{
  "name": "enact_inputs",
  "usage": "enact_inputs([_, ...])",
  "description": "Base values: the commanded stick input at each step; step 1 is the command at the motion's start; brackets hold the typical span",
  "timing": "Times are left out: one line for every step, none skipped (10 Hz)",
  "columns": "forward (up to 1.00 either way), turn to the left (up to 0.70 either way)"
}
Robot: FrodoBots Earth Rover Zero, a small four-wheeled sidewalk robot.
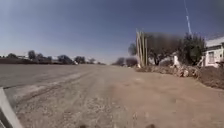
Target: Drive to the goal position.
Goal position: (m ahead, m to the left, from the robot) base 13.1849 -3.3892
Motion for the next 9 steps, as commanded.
enact_inputs([0.70, 0.00])
enact_inputs([0.70, 0.00])
enact_inputs([0.70, 0.00])
enact_inputs([0.70, 0.00])
enact_inputs([0.70, 0.00])
enact_inputs([0.70, 0.00])
enact_inputs([0.70, 0.00])
enact_inputs([0.70, 0.00])
enact_inputs([0.70, 0.00])
